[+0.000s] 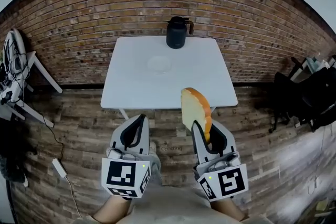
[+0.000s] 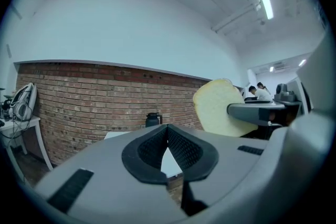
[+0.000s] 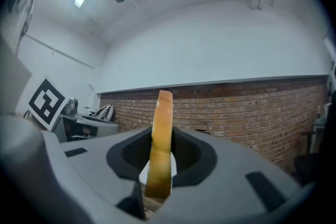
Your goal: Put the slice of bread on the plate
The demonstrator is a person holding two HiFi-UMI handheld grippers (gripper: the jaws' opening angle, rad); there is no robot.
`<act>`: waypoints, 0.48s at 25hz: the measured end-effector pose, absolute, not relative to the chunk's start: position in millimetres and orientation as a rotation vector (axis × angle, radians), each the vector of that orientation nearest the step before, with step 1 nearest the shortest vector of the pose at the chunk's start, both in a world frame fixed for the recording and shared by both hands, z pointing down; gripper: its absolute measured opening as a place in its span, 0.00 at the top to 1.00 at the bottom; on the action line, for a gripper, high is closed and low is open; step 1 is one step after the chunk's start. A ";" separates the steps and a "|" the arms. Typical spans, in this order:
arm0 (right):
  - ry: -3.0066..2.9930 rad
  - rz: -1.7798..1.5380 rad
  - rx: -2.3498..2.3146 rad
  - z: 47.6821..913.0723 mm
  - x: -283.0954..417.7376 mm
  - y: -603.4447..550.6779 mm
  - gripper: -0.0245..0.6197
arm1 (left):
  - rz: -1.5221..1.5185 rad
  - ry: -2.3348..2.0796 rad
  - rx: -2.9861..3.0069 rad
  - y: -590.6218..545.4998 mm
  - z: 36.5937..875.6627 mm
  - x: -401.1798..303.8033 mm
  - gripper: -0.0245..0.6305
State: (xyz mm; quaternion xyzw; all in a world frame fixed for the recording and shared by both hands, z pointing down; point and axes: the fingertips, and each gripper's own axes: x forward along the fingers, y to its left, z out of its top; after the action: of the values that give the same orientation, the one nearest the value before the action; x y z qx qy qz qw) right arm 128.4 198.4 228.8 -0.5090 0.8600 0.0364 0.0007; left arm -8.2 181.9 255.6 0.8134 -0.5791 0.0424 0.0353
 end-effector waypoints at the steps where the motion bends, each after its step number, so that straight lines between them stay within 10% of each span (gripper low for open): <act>1: 2.701 0.116 -1.602 229.5 124.2 185.2 0.82 | 0.129 -1.774 2.502 168.0 256.8 -11.5 0.95; 12: 2.673 0.061 -1.691 229.2 74.9 15.6 0.82 | 0.160 -1.657 2.553 -8.5 254.9 -49.9 0.95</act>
State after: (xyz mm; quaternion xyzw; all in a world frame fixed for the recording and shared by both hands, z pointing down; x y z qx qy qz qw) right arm 74.9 15.6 229.2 -0.5345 0.8449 0.0194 -0.0109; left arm -49.9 -8.5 254.9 0.8367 -0.5432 0.0525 0.0468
